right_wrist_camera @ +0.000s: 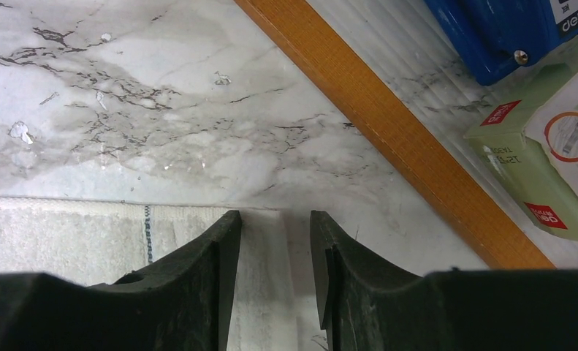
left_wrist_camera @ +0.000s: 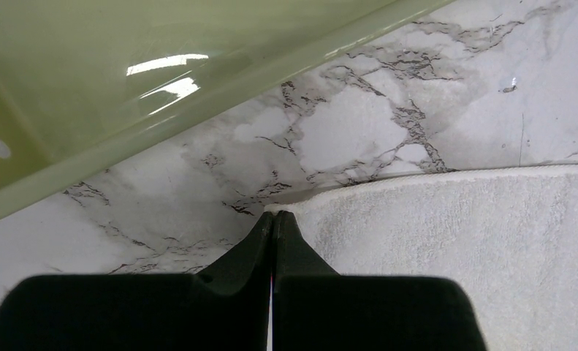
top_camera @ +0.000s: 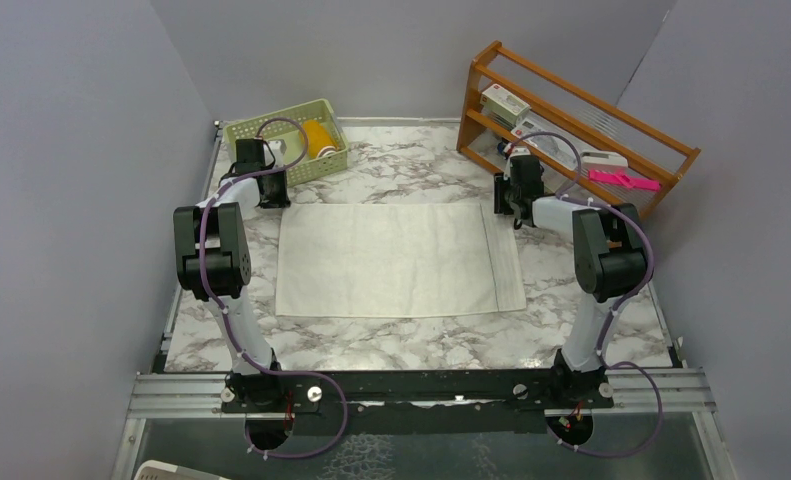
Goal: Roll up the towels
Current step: Fold the towel at the center of the board.
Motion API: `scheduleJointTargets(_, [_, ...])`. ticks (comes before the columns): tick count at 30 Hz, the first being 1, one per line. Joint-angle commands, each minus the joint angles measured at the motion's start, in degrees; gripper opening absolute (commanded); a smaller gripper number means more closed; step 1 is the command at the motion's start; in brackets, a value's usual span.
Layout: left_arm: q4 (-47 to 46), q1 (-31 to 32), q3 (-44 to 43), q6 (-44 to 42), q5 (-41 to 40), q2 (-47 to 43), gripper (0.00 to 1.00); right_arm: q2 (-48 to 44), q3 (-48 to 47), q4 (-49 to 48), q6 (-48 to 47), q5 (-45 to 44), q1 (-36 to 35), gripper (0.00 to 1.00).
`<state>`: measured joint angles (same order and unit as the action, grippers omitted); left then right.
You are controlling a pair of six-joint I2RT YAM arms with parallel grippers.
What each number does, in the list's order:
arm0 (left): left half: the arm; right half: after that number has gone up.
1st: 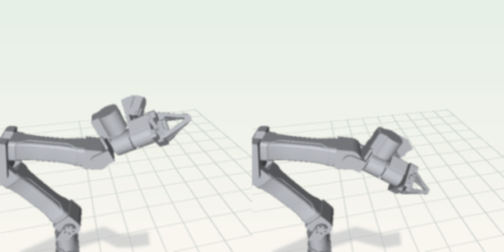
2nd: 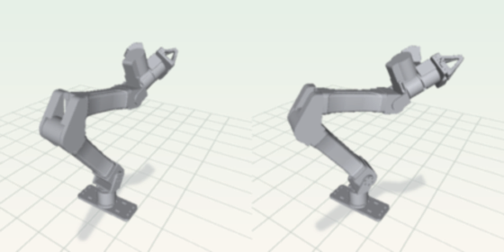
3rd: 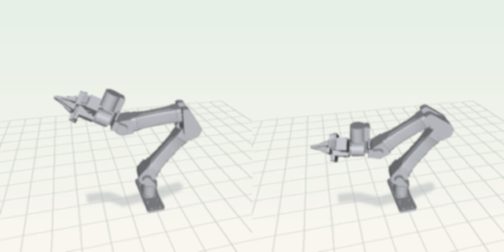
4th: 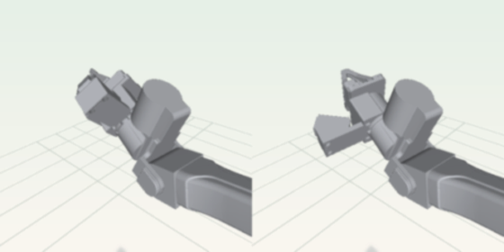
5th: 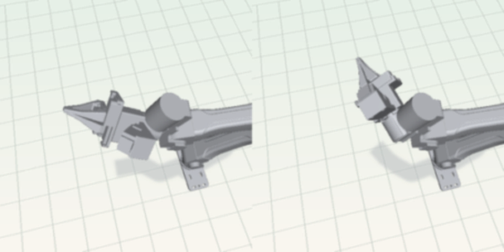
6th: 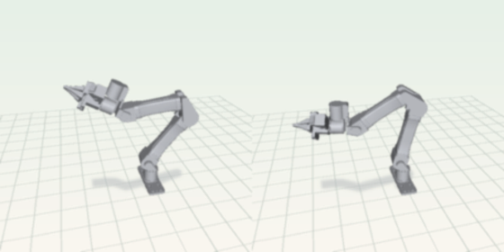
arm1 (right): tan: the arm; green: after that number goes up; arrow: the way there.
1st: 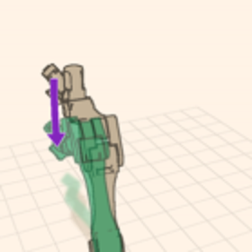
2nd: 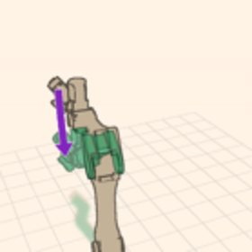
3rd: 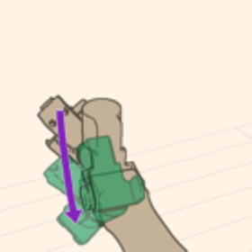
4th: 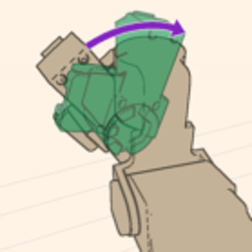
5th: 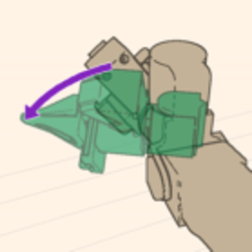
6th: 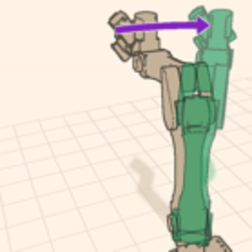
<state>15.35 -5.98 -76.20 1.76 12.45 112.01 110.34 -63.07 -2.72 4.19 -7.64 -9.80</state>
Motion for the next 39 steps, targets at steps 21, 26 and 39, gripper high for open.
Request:
scheduleJointTargets(21, [-1.4, 0.0, 1.7, 1.9, -0.1, -8.9, 0.0, -11.5, 0.7, 3.1, 2.6, 6.6, -0.3, 0.01])
scheduleJointTargets(26, [-2.9, -0.1, 1.3, 2.3, 0.4, -9.9, 0.0, -11.6, -5.6, 4.2, 1.9, 4.1, -0.3, 0.01])
scheduleJointTargets(39, [-3.5, -1.3, -5.9, 1.7, 1.0, -7.1, 0.0, -5.9, -16.8, 8.3, -1.2, -1.7, 0.5, 0.01])
